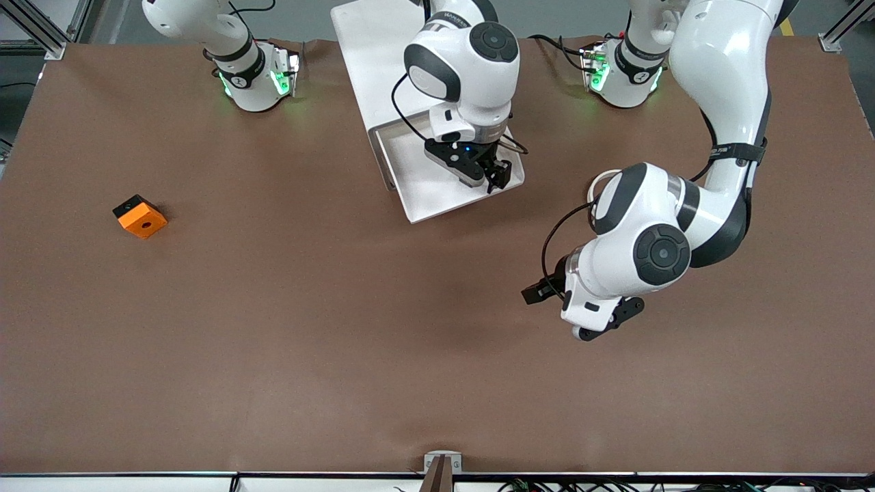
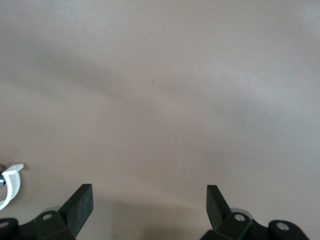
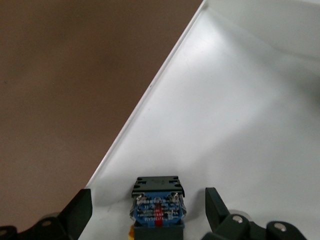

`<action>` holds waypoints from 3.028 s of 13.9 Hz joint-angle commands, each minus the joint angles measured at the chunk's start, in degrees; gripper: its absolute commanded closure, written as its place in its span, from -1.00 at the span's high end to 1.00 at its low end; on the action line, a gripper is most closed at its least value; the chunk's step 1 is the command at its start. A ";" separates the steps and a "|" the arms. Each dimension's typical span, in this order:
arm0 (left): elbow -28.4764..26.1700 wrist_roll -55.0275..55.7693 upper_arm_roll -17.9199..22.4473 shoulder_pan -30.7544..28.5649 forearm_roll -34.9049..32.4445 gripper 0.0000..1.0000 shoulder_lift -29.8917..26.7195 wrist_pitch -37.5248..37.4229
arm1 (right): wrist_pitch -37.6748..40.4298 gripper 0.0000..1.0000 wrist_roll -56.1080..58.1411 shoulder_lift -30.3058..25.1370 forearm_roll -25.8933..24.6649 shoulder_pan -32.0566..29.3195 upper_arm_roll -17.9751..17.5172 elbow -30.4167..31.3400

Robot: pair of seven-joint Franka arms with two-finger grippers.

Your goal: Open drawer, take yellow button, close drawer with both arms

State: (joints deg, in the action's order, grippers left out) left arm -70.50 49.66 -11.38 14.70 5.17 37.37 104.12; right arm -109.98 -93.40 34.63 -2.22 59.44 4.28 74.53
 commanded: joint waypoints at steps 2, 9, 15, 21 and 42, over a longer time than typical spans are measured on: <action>-1.30 -0.61 0.75 -0.46 -0.95 1.00 -0.37 4.94 | 0.82 1.00 -0.47 0.52 -0.33 0.06 -0.58 -1.31; -2.18 -0.70 0.75 -1.16 -0.95 1.00 -0.28 5.74 | 0.64 -1.00 -0.38 0.44 0.11 -0.20 -0.67 -1.31; -2.18 -0.70 0.75 -1.25 -0.95 1.00 -0.28 5.30 | 0.90 -1.00 0.15 -0.26 0.38 -0.90 -0.67 -1.40; -2.18 -0.18 0.75 -0.81 -0.86 1.00 -0.46 5.21 | 8.69 -1.00 18.38 -9.13 9.42 -12.48 -0.67 -1.40; -2.36 0.35 -0.30 1.21 -1.04 1.00 -1.78 0.73 | 4.24 -1.00 67.65 -10.46 10.66 -42.65 -0.58 12.65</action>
State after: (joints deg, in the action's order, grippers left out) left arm -72.59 49.70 -11.63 15.86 5.16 35.79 105.21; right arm -104.84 -27.23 25.60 7.52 17.96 4.73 84.85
